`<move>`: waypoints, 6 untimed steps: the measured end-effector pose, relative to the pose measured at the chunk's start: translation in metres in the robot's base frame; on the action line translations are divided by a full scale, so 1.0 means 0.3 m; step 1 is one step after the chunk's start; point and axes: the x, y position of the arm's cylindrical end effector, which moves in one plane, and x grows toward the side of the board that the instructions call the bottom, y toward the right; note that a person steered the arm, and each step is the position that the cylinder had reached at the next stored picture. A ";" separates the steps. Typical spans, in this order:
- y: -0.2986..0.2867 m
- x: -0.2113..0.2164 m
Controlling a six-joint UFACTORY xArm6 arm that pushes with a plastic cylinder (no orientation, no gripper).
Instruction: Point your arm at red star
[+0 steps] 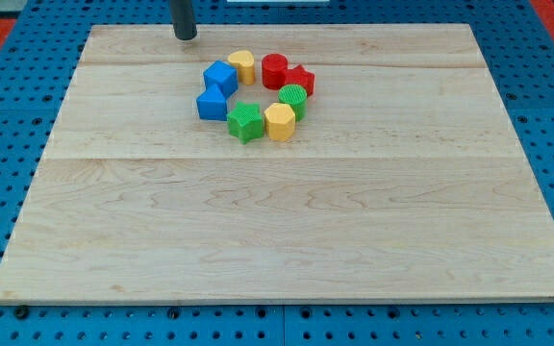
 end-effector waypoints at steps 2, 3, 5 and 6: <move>0.271 -0.004; 0.569 0.050; 0.476 0.273; 0.470 0.216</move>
